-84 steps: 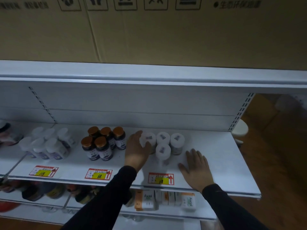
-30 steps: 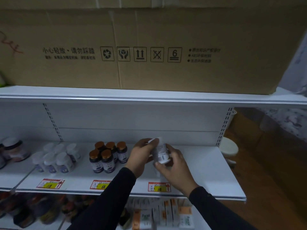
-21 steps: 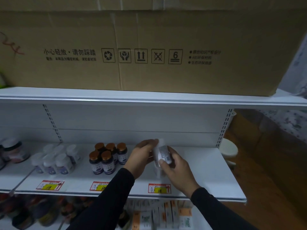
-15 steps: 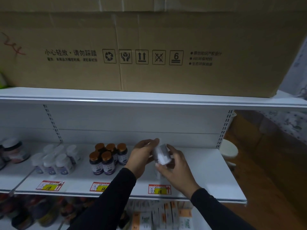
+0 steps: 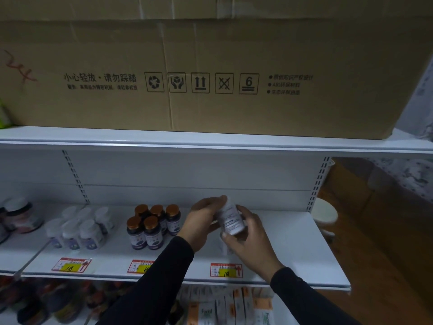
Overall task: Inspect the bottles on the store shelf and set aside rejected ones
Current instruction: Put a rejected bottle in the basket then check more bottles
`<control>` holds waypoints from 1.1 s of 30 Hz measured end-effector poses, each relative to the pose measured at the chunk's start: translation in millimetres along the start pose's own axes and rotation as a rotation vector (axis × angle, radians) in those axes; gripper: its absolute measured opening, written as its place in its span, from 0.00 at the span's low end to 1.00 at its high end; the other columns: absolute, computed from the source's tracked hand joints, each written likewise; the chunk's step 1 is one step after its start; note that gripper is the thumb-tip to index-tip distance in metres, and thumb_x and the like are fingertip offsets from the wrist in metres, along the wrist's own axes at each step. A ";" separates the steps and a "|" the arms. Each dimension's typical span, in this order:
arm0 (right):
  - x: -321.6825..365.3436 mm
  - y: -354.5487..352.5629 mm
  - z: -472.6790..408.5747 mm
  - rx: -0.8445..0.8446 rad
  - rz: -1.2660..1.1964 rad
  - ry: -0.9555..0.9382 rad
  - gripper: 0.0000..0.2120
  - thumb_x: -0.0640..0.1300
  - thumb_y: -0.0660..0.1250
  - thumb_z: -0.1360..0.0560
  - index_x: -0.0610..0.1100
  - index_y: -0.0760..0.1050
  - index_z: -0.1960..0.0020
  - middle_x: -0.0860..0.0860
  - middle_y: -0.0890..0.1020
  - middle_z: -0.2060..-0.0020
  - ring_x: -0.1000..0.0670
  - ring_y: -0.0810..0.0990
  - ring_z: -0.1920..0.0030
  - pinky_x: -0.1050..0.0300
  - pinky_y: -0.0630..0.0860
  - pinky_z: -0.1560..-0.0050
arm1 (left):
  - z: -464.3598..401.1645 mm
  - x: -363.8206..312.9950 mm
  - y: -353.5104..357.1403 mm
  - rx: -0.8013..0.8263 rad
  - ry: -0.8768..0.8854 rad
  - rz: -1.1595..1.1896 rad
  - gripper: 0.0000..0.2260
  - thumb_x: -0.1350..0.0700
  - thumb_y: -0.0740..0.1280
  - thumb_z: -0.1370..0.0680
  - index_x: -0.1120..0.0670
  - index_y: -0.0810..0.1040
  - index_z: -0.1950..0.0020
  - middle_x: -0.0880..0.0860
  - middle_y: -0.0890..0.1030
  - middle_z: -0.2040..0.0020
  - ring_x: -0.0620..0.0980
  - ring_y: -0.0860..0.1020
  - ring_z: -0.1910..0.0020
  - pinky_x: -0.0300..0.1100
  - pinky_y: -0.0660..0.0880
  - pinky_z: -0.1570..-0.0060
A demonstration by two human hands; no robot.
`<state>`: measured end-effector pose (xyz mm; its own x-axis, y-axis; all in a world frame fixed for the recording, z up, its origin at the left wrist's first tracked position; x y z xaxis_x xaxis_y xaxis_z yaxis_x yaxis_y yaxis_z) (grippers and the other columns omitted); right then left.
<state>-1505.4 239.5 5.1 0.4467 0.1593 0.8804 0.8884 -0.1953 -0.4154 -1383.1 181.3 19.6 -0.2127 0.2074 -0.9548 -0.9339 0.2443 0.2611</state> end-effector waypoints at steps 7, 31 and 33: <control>-0.3 -2.4 -3.9 0.018 -0.064 0.008 0.19 0.47 0.64 0.20 0.68 0.63 0.38 0.64 0.77 0.46 0.67 0.77 0.47 0.70 0.75 0.50 | -4.6 0.7 -1.2 0.030 -0.021 -0.014 0.11 0.55 0.66 0.21 0.58 0.78 0.41 0.59 0.83 0.45 0.58 0.82 0.46 0.47 0.79 0.48; -1.7 1.1 -7.1 0.002 -0.064 0.002 0.24 0.53 0.64 0.21 0.62 0.59 0.28 0.59 0.78 0.45 0.63 0.80 0.48 0.66 0.79 0.50 | -8.7 8.5 -3.0 0.008 -0.011 -0.141 0.15 0.53 0.70 0.23 0.54 0.75 0.37 0.57 0.83 0.46 0.56 0.84 0.50 0.53 0.79 0.44; 5.5 0.9 -7.6 0.009 -0.084 -0.024 0.24 0.53 0.67 0.23 0.66 0.60 0.32 0.60 0.78 0.44 0.64 0.79 0.46 0.66 0.78 0.50 | -7.9 7.4 -1.9 0.014 -0.035 -0.115 0.13 0.52 0.68 0.21 0.56 0.76 0.39 0.58 0.84 0.47 0.57 0.84 0.51 0.53 0.80 0.44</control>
<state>-1503.0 232.8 11.3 0.3730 0.1977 0.9065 0.9237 -0.1715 -0.3427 -1385.2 174.9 10.9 -0.0940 0.2103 -0.9731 -0.9474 0.2813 0.1523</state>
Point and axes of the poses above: each hand's wrist, its own z-axis away from the middle knuckle, its own y-axis out of the palm, x = y × z, the point moved 9 cm from there along -z, towards the middle knuckle
